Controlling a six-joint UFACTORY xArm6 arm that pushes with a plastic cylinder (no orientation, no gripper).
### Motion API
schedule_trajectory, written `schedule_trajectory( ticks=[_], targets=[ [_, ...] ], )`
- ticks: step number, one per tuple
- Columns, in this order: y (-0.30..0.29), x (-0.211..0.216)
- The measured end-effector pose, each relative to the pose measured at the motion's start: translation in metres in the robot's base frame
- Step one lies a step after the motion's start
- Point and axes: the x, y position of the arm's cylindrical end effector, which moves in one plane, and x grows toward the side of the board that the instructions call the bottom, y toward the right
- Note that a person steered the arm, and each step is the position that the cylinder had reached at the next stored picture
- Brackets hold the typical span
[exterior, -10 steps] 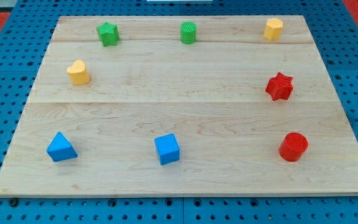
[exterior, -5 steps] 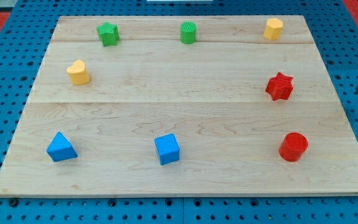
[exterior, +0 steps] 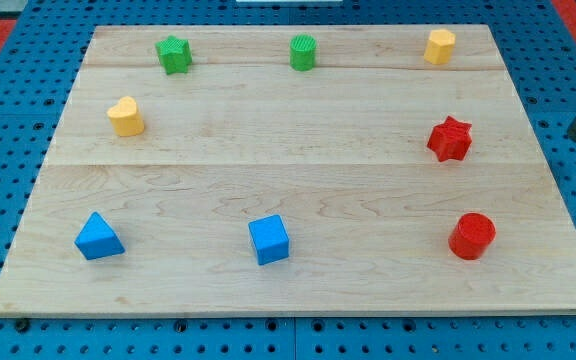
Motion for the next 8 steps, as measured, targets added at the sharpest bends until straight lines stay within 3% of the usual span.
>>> schedule_trajectory(
  ticks=[2,3,4,5,8],
  targets=[
    [-0.092,-0.042],
    [-0.035,-0.067],
    [-0.020,-0.127],
    [-0.041,-0.169],
    [-0.208,-0.158]
  ],
)
